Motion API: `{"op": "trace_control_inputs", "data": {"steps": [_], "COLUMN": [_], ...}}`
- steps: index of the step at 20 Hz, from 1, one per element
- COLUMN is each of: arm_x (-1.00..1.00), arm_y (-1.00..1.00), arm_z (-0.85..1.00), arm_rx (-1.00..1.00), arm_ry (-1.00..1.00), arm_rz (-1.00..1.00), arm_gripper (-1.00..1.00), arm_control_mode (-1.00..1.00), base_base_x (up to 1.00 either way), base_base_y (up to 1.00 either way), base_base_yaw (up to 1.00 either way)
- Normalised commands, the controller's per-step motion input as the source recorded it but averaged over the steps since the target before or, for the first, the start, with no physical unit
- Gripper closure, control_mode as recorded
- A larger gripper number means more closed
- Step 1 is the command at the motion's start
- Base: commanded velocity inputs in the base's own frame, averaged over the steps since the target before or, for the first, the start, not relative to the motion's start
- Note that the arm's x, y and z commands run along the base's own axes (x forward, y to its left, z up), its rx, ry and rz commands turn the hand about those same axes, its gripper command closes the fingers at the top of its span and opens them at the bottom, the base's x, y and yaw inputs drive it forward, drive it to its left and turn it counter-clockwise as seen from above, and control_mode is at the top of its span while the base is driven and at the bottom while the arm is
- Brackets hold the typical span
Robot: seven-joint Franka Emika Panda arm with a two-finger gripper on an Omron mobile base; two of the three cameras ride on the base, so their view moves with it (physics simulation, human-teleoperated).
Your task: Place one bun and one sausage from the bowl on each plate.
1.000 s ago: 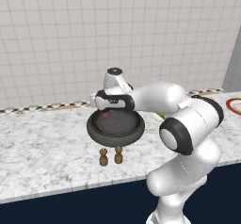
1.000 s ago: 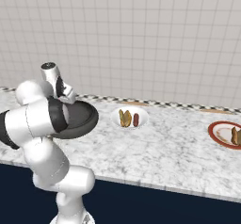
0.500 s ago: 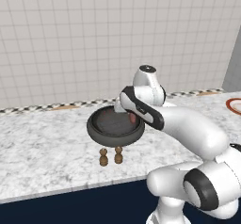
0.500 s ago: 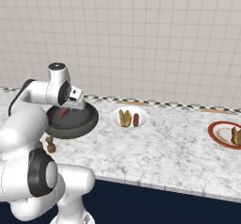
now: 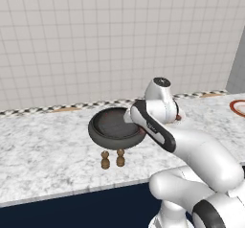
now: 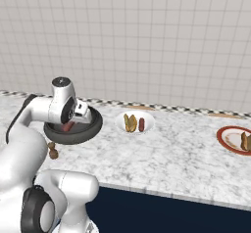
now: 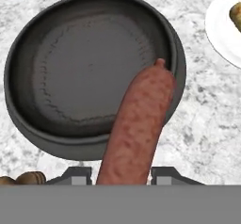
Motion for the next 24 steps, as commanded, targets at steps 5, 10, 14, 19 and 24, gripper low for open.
{"op": "trace_control_inputs", "data": {"steps": [5,10,14,19,24], "arm_x": [0.0,0.0,0.0,0.0,0.12], "arm_y": [-0.17,0.0,0.0,0.0,-0.02], "arm_z": [-0.01,0.0,0.0,0.0,0.0], "arm_rx": [0.0,0.0,0.0,0.0,0.0], "arm_ry": [0.0,0.0,0.0,0.0,0.0], "arm_rz": [-0.03,0.0,0.0,0.0,0.0], "arm_gripper": [1.0,1.0,1.0,1.0,1.0], "arm_control_mode": [1.0,1.0,1.0,1.0,-1.0], "base_base_x": [-0.07,-0.04,0.0,0.33,0.56], "base_base_y": [-0.8,-1.0,-1.0,-0.78,-0.1], "base_base_yaw": [-0.11,-0.16,-0.13,0.0,0.03]}}
